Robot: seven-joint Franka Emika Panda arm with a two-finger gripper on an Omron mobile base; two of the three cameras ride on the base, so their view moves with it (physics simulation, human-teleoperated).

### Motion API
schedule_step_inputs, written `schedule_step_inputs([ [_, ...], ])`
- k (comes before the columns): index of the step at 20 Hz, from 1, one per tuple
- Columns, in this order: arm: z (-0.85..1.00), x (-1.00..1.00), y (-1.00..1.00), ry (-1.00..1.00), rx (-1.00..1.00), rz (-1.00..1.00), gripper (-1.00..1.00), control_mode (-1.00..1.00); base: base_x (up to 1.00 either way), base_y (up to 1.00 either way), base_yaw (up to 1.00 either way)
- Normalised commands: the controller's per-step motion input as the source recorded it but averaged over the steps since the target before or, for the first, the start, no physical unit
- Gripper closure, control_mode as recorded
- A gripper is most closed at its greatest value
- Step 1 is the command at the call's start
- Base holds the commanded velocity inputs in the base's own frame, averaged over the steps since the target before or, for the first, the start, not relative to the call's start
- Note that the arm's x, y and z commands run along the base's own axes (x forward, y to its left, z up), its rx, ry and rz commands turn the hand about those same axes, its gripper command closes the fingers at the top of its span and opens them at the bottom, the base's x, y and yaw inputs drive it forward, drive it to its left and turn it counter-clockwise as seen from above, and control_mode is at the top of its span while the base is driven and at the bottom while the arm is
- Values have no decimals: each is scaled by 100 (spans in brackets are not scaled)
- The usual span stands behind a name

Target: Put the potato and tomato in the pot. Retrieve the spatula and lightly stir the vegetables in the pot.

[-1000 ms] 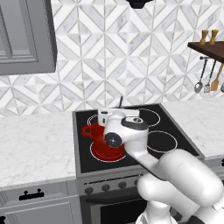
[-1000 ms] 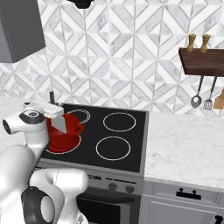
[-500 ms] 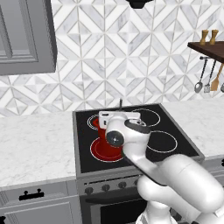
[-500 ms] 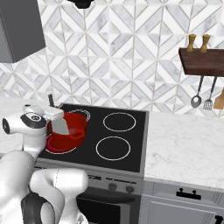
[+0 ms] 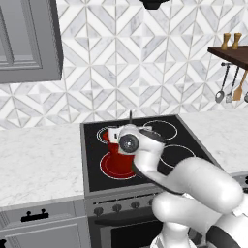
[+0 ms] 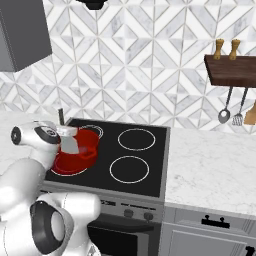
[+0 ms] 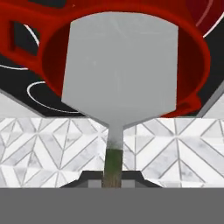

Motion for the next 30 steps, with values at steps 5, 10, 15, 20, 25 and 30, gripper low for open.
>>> schedule_step_inputs([
  [5,-11,-18,-17,34,2,41,100,-100,0,0,0],
  [10,-15,-80,-5,3,5,42,100,-100,0,0,0],
  [15,-21,24,1,-2,19,22,100,-100,0,0,0],
  [20,-37,100,12,-3,15,2,100,-100,0,0,0],
  [25,-69,29,31,-1,4,0,100,-100,0,0,0],
  [30,-51,0,48,-5,0,0,100,-100,0,0,0],
])
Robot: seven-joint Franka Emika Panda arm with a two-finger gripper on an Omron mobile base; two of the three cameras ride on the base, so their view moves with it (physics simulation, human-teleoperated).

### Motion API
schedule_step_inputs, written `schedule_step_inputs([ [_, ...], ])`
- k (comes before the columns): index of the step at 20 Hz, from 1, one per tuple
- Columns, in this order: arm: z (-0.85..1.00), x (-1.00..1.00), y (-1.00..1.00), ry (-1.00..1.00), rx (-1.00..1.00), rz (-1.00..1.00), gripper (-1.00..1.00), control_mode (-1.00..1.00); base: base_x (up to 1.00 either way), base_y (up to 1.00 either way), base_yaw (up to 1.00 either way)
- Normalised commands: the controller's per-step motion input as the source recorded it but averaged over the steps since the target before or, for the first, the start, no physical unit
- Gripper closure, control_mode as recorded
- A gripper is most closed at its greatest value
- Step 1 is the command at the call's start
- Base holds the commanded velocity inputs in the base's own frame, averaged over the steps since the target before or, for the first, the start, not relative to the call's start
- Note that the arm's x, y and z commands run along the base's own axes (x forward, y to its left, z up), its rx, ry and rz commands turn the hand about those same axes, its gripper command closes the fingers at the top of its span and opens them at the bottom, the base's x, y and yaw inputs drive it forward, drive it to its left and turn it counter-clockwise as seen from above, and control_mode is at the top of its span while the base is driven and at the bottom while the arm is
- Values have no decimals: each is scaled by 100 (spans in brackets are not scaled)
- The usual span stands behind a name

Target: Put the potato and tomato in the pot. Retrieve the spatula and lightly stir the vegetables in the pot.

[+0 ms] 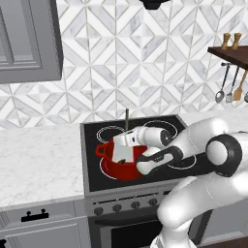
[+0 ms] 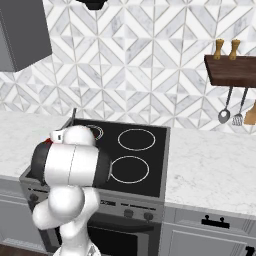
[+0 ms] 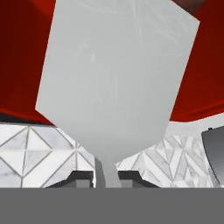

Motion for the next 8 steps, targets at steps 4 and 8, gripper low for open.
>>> schedule_step_inputs([
  [4,-2,0,41,-28,0,3,100,-100,0,0,0],
  [8,0,0,30,-35,0,3,100,-100,0,0,0],
])
